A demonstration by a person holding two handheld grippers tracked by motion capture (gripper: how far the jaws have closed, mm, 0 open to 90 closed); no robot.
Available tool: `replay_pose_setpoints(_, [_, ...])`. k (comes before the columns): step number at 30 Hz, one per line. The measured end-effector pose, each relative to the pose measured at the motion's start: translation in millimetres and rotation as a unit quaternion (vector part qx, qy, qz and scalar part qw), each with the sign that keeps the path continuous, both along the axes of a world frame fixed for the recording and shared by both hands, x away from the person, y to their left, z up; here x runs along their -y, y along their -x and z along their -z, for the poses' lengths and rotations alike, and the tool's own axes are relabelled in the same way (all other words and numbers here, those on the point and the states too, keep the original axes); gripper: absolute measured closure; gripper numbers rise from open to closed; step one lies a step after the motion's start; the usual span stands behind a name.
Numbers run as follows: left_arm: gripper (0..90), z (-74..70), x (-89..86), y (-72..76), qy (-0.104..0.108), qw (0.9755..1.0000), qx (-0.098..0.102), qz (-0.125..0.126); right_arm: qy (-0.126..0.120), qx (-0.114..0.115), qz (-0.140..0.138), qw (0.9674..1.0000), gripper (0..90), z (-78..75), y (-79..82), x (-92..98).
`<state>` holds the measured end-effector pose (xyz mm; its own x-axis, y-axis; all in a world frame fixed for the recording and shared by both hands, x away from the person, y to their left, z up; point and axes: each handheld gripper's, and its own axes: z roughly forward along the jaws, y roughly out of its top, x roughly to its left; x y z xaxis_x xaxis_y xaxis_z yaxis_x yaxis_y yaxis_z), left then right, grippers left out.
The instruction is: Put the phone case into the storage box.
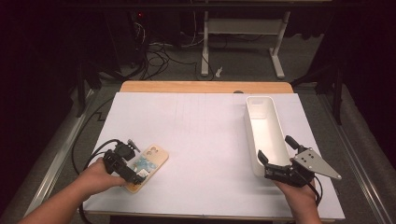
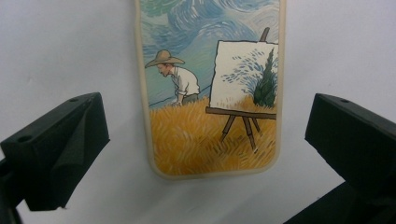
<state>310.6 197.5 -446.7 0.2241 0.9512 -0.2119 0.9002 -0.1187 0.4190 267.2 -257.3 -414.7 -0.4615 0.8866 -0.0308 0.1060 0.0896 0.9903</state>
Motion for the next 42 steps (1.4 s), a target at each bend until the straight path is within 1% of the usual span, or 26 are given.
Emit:
replay_pose_setpoints(3, [0.6, 2.2, 3.0, -3.6, -0.012, 0.9998, -0.014, 0.003, 0.000, 0.000, 0.000, 1.0000, 0.3, 0.2, 0.0, 0.3])
replay_pose_setpoints(5, [0.2, 2.6, 4.9, -6.9, -0.016, 0.9996, -0.024, 0.003, -0.001, -0.001, 0.000, 1.0000, 0.3, 0.3, -0.1, 0.4])
replay_pose_setpoints(11, [0.2, 3.6, 11.3, -15.3, -0.027, 0.9989, -0.037, 0.008, 0.001, 0.000, 0.000, 1.0000, 0.3, 0.2, 0.0, -0.2])
replay_pose_setpoints(15, [0.2, 9.0, 17.5, -18.7, -0.042, 0.9981, -0.043, 0.011, 0.001, 0.000, -0.002, 1.0000, 0.3, 0.0, 0.0, -0.4])
replay_pose_setpoints(20, [0.2, 18.6, 23.5, -21.7, -0.058, 0.9965, -0.058, 0.013, 0.001, 0.001, -0.002, 1.0000, 0.3, 0.0, -0.2, -0.6])
replay_pose_setpoints(23, [0.2, 22.3, 26.8, -22.8, -0.063, 0.9961, -0.060, 0.013, 0.002, 0.002, -0.004, 1.0000, 0.3, -0.2, -0.3, -0.3])
replay_pose_setpoints(24, [0.3, 23.3, 27.8, -23.2, -0.061, 0.9963, -0.058, 0.012, 0.001, 0.002, -0.004, 1.0000, 0.3, -0.3, -0.2, -0.1])
replay_pose_setpoints(28, [0.5, 27.0, 29.2, -23.6, -0.074, 0.9952, -0.063, 0.015, -0.001, 0.004, -0.004, 1.0000, 0.3, -0.8, 0.2, 0.6])
replay_pose_setpoints(33, [0.6, 29.4, 30.1, -24.3, -0.078, 0.9950, -0.063, 0.010, -0.002, 0.003, -0.003, 1.0000, 0.3, -1.1, 0.7, 0.1])
replay_pose_setpoints(35, [0.6, 30.5, 30.1, -24.6, -0.083, 0.9943, -0.066, 0.011, -0.002, 0.003, -0.003, 1.0000, 0.3, -1.2, 0.8, 0.2])
replay_pose_setpoints(36, [0.6, 31.3, 30.7, -24.7, -0.083, 0.9944, -0.064, 0.008, -0.002, 0.003, -0.003, 1.0000, 0.3, -1.2, 0.7, 0.2])
replay_pose_setpoints(42, [0.6, 34.5, 32.0, -25.1, -0.089, 0.9940, -0.064, 0.007, -0.001, 0.003, -0.003, 1.0000, 0.3, -1.1, 0.7, 0.2])
